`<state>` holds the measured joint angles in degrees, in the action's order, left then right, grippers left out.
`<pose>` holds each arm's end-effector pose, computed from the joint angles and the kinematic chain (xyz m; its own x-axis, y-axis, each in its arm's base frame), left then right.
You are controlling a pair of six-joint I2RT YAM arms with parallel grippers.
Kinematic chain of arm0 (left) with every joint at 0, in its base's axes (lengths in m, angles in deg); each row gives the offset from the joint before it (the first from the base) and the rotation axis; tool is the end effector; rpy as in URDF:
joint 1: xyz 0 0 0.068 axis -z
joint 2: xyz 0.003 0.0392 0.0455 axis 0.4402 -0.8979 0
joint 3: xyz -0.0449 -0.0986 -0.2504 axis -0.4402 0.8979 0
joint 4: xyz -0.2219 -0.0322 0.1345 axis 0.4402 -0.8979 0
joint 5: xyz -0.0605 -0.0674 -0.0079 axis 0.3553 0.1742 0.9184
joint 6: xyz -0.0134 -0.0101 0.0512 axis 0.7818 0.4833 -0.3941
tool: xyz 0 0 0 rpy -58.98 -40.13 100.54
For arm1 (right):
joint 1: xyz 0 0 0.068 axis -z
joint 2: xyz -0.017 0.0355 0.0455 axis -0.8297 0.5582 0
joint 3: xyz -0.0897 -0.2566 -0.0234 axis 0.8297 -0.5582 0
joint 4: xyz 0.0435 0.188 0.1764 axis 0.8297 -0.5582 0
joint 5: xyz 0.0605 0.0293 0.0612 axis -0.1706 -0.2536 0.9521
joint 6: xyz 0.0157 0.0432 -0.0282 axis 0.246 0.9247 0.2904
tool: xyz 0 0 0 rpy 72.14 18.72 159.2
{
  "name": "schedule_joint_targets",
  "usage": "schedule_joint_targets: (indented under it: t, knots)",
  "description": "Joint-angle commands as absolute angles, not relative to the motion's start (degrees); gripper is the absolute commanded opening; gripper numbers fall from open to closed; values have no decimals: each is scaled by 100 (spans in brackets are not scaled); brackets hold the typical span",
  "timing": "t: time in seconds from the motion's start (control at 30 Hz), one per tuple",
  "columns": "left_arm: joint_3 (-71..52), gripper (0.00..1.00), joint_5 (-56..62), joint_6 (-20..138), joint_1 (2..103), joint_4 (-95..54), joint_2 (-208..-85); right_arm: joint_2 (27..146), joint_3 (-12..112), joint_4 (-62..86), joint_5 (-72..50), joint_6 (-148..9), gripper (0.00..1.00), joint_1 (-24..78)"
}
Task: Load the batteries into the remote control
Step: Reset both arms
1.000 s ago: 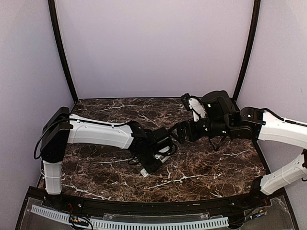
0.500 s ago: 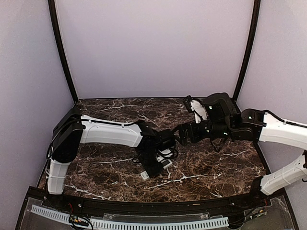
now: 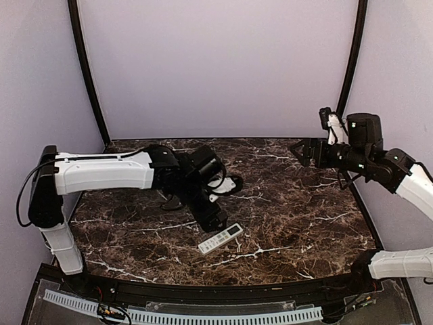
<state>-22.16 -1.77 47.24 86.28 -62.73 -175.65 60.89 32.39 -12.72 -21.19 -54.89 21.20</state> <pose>0.1927 -0.3402 0.2501 -0.4219 0.7513 -0.5075 0.8841 0.4649 -0.0468 0.1772 0.1213 0.3574 -0.4965 0.0949 -0.8629 -0.3773 0.8716 0.3129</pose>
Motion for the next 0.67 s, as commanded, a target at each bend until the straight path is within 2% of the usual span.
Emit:
schedule_joint_targets:
  t: [0.0, 0.1, 0.23, 0.4, 0.5, 0.63]
  knots:
    - [-1777, 88, -378, 4734, 7699, -5529, -16601, 6052, 2510, -1041, -425, -5914, 99, 3727]
    - [-1155, 90, -858, 5034, 7040, -4818, -15920, 6109, 1828, -485, 910, -5726, 99, 5055]
    - [-162, 98, -2281, 5897, 5877, -4060, -14917, 6363, 1349, -62, 1307, -5452, 99, 6223]
    - [1345, 99, -3023, 6930, 4604, -3378, -14001, 6519, 890, 400, 919, -5361, 98, 6345]
    - [2125, 99, -3412, 7103, 4460, -2534, -13524, 6487, 603, 672, 704, -5217, 99, 6364]
    - [2797, 98, -3837, 7003, 4440, -1963, -13302, 6396, 403, 1114, 1121, -5261, 98, 6381]
